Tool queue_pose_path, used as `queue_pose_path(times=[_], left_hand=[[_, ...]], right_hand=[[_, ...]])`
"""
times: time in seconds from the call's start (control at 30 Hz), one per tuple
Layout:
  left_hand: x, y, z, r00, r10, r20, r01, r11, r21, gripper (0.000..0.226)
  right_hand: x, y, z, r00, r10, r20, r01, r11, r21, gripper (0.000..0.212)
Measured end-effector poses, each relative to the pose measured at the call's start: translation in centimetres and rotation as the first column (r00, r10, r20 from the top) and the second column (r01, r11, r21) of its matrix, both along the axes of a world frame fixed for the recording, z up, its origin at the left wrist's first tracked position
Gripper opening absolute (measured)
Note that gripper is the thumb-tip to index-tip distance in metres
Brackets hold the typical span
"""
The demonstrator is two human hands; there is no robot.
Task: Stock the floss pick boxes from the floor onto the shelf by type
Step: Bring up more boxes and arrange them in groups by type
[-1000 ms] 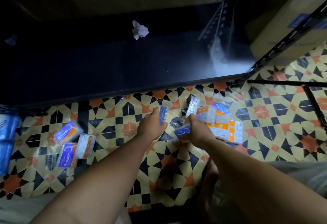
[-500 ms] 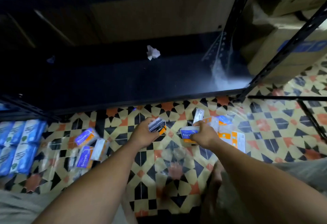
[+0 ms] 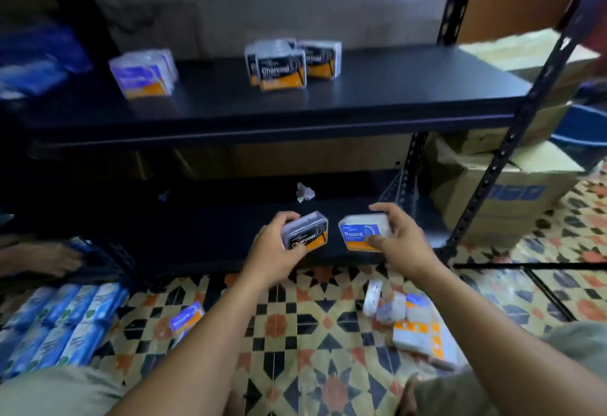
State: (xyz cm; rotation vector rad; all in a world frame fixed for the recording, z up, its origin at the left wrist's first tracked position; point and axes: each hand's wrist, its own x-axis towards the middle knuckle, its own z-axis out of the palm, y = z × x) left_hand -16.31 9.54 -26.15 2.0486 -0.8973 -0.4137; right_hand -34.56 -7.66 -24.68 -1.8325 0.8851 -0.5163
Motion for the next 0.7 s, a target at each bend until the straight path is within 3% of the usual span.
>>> queue_pose_path(times=[0.43,0.7], left_hand=[[-0.5,-5.4,17.3,0.937,-0.045,0.347,0.157,0.941,-0.299,0.045],[2.3,-11.2,20.7,0.906,-0.079,0.416,0.163,0.972,-0.171,0.035]], right_hand=[[-1.1,-3.5,15.7,0.949,-0.087,0.302,0.191,0.923,-0.333,0.037],[1.3,-8.6,18.8,0.962,-0.149,0.229,0.235,0.877,-0.419,0.035]])
